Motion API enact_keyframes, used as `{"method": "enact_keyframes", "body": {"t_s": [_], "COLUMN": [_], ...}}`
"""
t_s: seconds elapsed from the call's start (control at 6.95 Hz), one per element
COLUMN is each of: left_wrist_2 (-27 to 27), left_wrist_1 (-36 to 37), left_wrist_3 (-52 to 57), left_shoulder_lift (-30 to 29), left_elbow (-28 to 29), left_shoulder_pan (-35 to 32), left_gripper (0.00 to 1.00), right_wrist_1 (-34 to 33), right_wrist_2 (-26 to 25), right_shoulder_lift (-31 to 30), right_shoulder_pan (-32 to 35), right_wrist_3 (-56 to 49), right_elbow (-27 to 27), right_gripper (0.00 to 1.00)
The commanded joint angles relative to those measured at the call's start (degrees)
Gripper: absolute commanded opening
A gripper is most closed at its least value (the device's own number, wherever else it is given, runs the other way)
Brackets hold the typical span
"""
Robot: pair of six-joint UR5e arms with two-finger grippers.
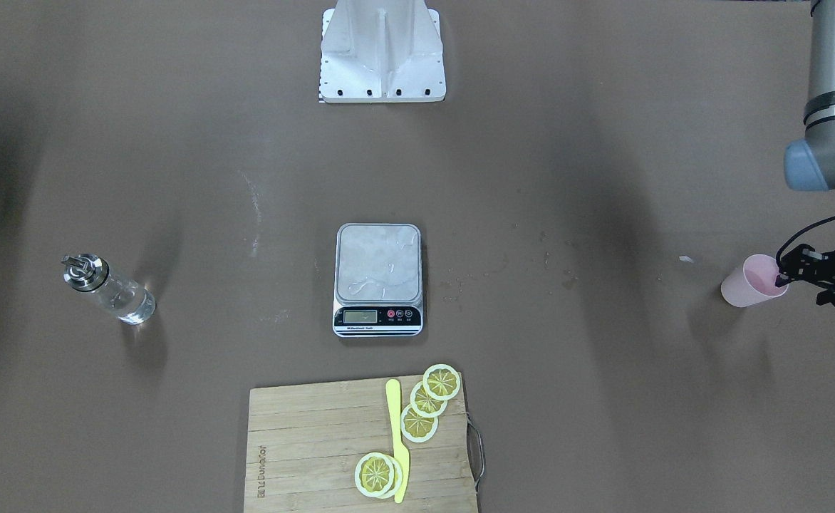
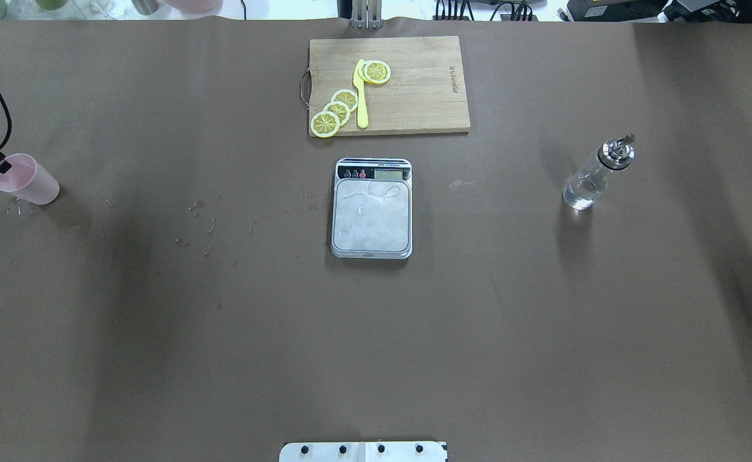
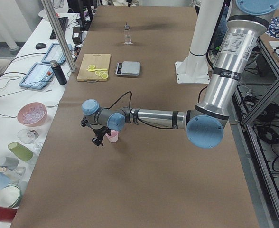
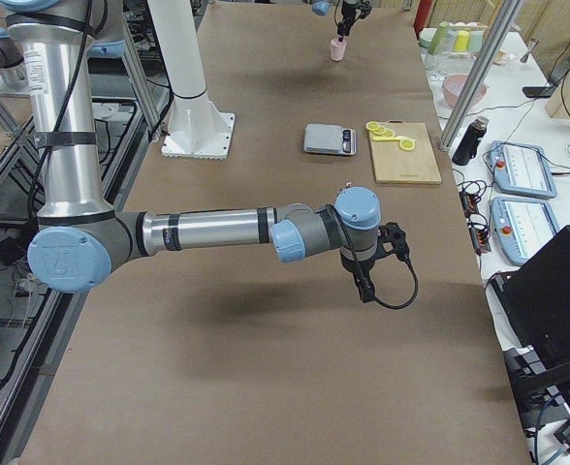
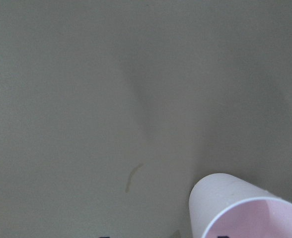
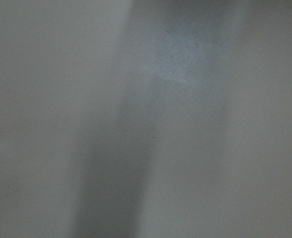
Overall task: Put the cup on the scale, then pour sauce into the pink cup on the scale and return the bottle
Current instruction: 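Lower the left gripper onto the pink paper cup and close it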
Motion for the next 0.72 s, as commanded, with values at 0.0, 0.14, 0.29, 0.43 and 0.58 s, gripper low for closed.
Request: {"method": "enact_keyframes", "body": {"t_s": [0.0, 0.14, 0.29, 0.43, 0.58], "left_wrist_2": [-0.1, -0.1, -0.19, -0.63, -1.5], "left_wrist_1": [-0.09, 0.0, -0.09, -0.18, -1.48], "left_wrist_3": [-0.16, -0.25, -0.25, -2.86, -4.19], "left_shoulder_lift": [0.1, 0.1, 0.1, 0.1, 0.19], "left_elbow": [-0.04, -0.22, -0.48, -1.18, -1.36], "left_shoulder_pan": [0.09, 0.09, 0.17, 0.43, 1.13], "left_gripper": [0.74, 0.74, 0.74, 0.66, 0.57], "right_wrist_1": [0.0, 0.0, 0.0, 0.0, 0.0], "right_wrist_2": [-0.06, -0.06, -0.06, -0.14, -0.14], "right_shoulder_lift": [0.41, 0.59, 0.68, 0.76, 1.11], "right_shoulder_pan": [-0.01, -0.09, -0.09, -0.18, -0.18], "right_wrist_3": [0.0, 0.0, 0.0, 0.0, 0.0], "right_elbow": [-0.42, -0.51, -0.85, -1.03, -1.38], "right_gripper": [1.0, 1.0, 1.0, 1.0, 1.0]}}
